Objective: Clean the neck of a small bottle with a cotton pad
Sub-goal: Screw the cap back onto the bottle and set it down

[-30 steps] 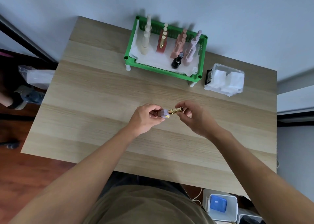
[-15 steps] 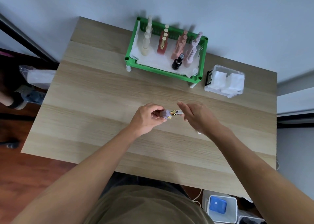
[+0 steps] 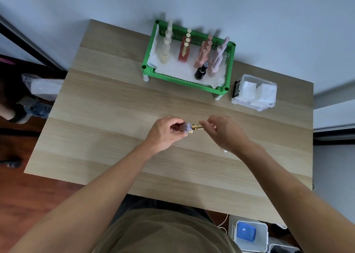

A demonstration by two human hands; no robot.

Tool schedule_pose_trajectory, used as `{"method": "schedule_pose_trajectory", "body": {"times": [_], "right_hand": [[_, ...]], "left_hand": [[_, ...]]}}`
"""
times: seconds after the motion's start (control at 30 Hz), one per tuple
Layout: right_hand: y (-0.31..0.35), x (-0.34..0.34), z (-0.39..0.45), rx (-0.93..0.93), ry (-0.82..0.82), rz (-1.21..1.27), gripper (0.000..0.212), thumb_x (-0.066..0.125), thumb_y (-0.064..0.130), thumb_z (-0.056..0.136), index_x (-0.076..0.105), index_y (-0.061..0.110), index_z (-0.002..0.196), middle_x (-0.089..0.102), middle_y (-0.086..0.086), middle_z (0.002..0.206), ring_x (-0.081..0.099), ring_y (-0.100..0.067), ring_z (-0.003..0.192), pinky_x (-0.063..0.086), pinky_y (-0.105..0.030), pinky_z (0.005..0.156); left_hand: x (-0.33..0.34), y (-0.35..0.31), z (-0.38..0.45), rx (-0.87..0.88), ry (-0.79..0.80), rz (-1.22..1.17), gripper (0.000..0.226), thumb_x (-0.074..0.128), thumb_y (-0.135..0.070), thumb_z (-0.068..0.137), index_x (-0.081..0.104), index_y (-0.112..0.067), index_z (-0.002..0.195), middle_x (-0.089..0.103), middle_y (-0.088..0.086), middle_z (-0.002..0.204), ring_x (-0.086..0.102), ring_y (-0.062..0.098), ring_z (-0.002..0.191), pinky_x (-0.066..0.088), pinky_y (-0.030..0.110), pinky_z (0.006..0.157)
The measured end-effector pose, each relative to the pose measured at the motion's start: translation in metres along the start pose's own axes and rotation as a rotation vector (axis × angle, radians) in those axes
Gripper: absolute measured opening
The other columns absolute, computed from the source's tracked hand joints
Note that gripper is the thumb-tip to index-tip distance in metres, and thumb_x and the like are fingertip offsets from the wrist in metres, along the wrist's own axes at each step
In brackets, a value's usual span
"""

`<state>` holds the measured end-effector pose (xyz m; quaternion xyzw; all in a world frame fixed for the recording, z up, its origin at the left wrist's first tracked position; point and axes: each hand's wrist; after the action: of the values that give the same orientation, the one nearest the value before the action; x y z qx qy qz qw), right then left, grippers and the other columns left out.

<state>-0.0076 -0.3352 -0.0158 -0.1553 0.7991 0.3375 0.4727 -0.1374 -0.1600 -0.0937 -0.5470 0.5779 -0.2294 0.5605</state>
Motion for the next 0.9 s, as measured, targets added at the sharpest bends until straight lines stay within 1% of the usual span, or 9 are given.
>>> {"method": "schedule_pose_trajectory", "body": {"times": [0.1, 0.2, 0.33, 0.4, 0.5, 0.6, 0.67, 0.77, 0.9], "right_hand": [[0.002, 0.000, 0.003, 0.089, 0.040, 0.019, 0.070, 0.031, 0.060, 0.103, 0.070, 0.016, 0.066, 0.060, 0.002, 0.055, 0.057, -0.018, 0.052, 0.056, -0.043, 0.067], [0.000, 0.000, 0.003, 0.126, 0.042, 0.051, 0.069, 0.025, 0.065, 0.101, 0.067, 0.018, 0.073, 0.066, -0.001, 0.067, 0.062, -0.023, 0.063, 0.055, -0.043, 0.070], [-0.007, -0.005, -0.003, -0.010, 0.005, 0.111, 0.032, 0.056, 0.054, 0.096, 0.060, 0.026, 0.110, 0.061, 0.007, 0.103, 0.063, -0.013, 0.080, 0.052, -0.035, 0.072], [-0.009, -0.006, -0.006, -0.086, 0.043, 0.113, 0.033, 0.069, 0.041, 0.091, 0.058, 0.027, 0.119, 0.059, 0.008, 0.107, 0.064, -0.009, 0.076, 0.055, -0.037, 0.073], [-0.006, -0.003, -0.007, -0.102, 0.009, 0.102, 0.021, 0.070, 0.029, 0.091, 0.062, 0.025, 0.110, 0.063, 0.010, 0.098, 0.063, -0.012, 0.073, 0.057, -0.043, 0.072], [-0.004, -0.001, -0.006, -0.051, -0.007, 0.075, 0.015, 0.063, 0.036, 0.095, 0.065, 0.023, 0.102, 0.065, 0.012, 0.085, 0.062, -0.012, 0.073, 0.056, -0.040, 0.068], [-0.003, 0.001, -0.004, 0.000, -0.001, 0.045, 0.026, 0.055, 0.044, 0.098, 0.066, 0.021, 0.095, 0.067, 0.008, 0.081, 0.063, -0.015, 0.072, 0.056, -0.041, 0.066], [-0.003, 0.004, 0.001, 0.091, 0.032, 0.060, 0.051, 0.040, 0.050, 0.102, 0.066, 0.018, 0.072, 0.068, -0.001, 0.066, 0.063, -0.023, 0.062, 0.056, -0.045, 0.066], [-0.006, 0.003, 0.004, 0.189, 0.094, 0.175, 0.068, 0.029, 0.060, 0.103, 0.068, 0.021, 0.064, 0.070, 0.001, 0.060, 0.064, -0.008, 0.054, 0.052, -0.033, 0.067]], "left_hand": [[0.000, -0.002, 0.000, 0.023, 0.005, 0.014, 0.036, 0.089, -0.013, 0.075, 0.076, -0.013, 0.109, 0.071, 0.002, 0.101, 0.072, 0.015, 0.090, 0.057, 0.025, 0.083], [-0.001, -0.002, 0.001, 0.024, 0.008, 0.006, 0.036, 0.088, -0.012, 0.076, 0.076, -0.013, 0.109, 0.071, 0.003, 0.101, 0.072, 0.015, 0.091, 0.058, 0.027, 0.084], [-0.003, 0.002, 0.001, 0.018, 0.010, 0.018, 0.036, 0.089, -0.011, 0.076, 0.076, -0.012, 0.110, 0.071, 0.005, 0.101, 0.072, 0.018, 0.092, 0.059, 0.033, 0.086], [-0.003, 0.003, 0.001, 0.015, 0.005, 0.022, 0.036, 0.089, -0.011, 0.075, 0.076, -0.013, 0.109, 0.071, 0.006, 0.101, 0.072, 0.019, 0.092, 0.059, 0.035, 0.086], [-0.002, 0.003, 0.002, 0.024, 0.005, 0.022, 0.037, 0.089, -0.012, 0.075, 0.076, -0.014, 0.109, 0.071, 0.004, 0.101, 0.071, 0.016, 0.091, 0.059, 0.031, 0.085], [-0.001, 0.003, 0.003, 0.037, 0.002, 0.027, 0.036, 0.089, -0.013, 0.075, 0.077, -0.014, 0.109, 0.071, 0.003, 0.101, 0.071, 0.015, 0.090, 0.058, 0.026, 0.082], [-0.001, 0.002, 0.003, 0.043, -0.002, 0.024, 0.037, 0.089, -0.013, 0.075, 0.077, -0.014, 0.110, 0.071, 0.001, 0.101, 0.071, 0.014, 0.090, 0.057, 0.023, 0.081], [0.001, 0.001, 0.004, 0.055, -0.001, 0.018, 0.038, 0.089, -0.012, 0.075, 0.076, -0.015, 0.110, 0.071, 0.002, 0.101, 0.071, 0.013, 0.089, 0.056, 0.018, 0.081], [0.003, 0.000, 0.005, 0.064, 0.002, 0.022, 0.036, 0.088, -0.012, 0.075, 0.077, -0.013, 0.110, 0.070, -0.001, 0.099, 0.070, 0.013, 0.089, 0.053, 0.012, 0.078]]}}
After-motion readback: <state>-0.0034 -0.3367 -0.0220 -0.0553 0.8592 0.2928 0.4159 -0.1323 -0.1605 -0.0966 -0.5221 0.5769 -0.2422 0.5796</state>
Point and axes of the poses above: each hand's wrist, its own z-axis towards the middle knuckle, its own x-axis out of the palm, y = z × x
